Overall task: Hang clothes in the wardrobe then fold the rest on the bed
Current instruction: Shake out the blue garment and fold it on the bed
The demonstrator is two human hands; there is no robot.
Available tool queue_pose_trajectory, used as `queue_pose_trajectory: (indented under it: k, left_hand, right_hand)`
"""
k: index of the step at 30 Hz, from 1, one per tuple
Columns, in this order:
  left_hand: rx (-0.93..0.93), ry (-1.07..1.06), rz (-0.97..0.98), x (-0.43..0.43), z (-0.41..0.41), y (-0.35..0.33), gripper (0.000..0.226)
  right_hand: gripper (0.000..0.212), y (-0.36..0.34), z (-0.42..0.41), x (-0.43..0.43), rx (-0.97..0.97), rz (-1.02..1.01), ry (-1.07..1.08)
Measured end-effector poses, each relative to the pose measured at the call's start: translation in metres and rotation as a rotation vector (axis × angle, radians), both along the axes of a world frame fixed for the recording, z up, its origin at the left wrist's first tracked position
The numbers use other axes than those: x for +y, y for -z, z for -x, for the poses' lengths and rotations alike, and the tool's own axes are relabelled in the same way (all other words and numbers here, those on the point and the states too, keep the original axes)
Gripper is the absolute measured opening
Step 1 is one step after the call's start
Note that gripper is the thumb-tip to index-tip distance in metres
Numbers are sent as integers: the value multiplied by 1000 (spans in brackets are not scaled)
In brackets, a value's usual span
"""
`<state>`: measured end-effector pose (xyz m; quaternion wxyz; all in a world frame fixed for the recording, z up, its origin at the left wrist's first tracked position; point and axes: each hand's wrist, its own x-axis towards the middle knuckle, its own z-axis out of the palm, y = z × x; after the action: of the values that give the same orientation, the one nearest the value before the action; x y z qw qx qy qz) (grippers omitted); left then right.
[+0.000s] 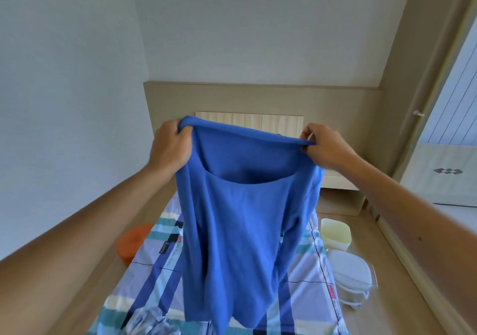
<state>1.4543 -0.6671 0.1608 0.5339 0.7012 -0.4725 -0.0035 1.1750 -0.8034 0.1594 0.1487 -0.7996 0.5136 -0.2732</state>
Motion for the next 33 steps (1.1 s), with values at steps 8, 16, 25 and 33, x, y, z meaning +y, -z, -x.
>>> queue_pose_trajectory:
  k: [8,16,25,33]
  left_hand:
    - [79,59,-35,14,-32,6,19]
    - [-375,246,-168,35,-53,15,31]
    - [-853,301,-45,54,-76,31,25]
    - [-178,181,-37,41,-62,54,35]
  right_hand:
    - [33,22,16,-13,-1,-137,-27]
    - [32,5,24,-6,-358,-430,-257]
    - [14,9,42,-5,-491,-445,-405]
    - [44,19,40,17,-418,-466,-494]
